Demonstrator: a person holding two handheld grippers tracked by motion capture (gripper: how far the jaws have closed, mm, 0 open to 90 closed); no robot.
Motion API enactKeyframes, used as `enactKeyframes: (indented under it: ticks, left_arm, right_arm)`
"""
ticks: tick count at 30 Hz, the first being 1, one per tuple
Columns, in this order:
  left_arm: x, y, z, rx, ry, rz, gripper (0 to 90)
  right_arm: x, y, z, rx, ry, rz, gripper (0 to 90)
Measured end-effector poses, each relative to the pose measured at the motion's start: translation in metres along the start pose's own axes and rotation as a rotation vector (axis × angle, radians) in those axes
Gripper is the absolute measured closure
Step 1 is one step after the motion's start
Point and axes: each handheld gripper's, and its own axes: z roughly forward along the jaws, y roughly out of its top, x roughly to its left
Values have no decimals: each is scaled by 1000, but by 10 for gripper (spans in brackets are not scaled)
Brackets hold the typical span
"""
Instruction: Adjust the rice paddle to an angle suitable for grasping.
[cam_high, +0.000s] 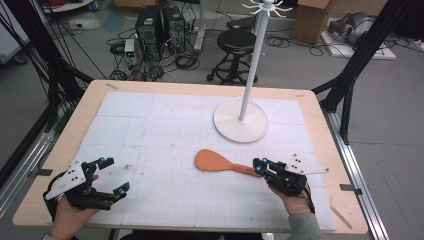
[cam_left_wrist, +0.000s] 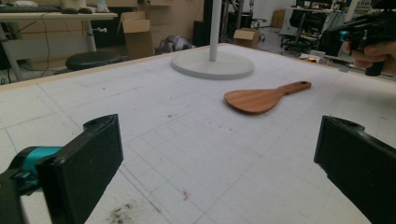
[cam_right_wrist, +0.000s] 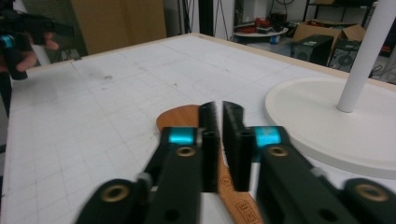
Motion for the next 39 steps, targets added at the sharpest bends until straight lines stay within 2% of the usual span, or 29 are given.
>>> enactKeyframes:
  ticks: [3, 7, 14, 19, 24, 28, 35, 39]
  left_arm:
    - [1, 0, -1, -3, 6, -3, 18]
    - [1, 0, -3, -6, 13, -7, 17]
    - [1, -1, -2, 4, 10, -5, 18]
    - [1, -2, -2, 11, 9, -6, 17]
    - [0, -3, -2, 14, 10, -6, 18]
    - [0, -3, -1, 19, 8, -8, 18]
    - [-1, -3, -1, 21, 3, -12, 18]
    - [-1, -4, -2, 22, 4, -14, 18]
  right_arm:
    - [0, 1, 5, 7, 22, -5, 889]
    - [2, 5, 15, 21, 58, -37, 891]
    - [1, 9, 37, 74, 110, -80, 891]
    - [1, 14, 57, 122, 129, -99, 891]
    - [-1, 18, 68, 135, 133, -115, 891]
    - [-3, 20, 80, 152, 144, -99, 891]
    - [-4, 23, 107, 195, 171, -115, 892]
    - [-11, 22, 122, 246, 155, -101, 893]
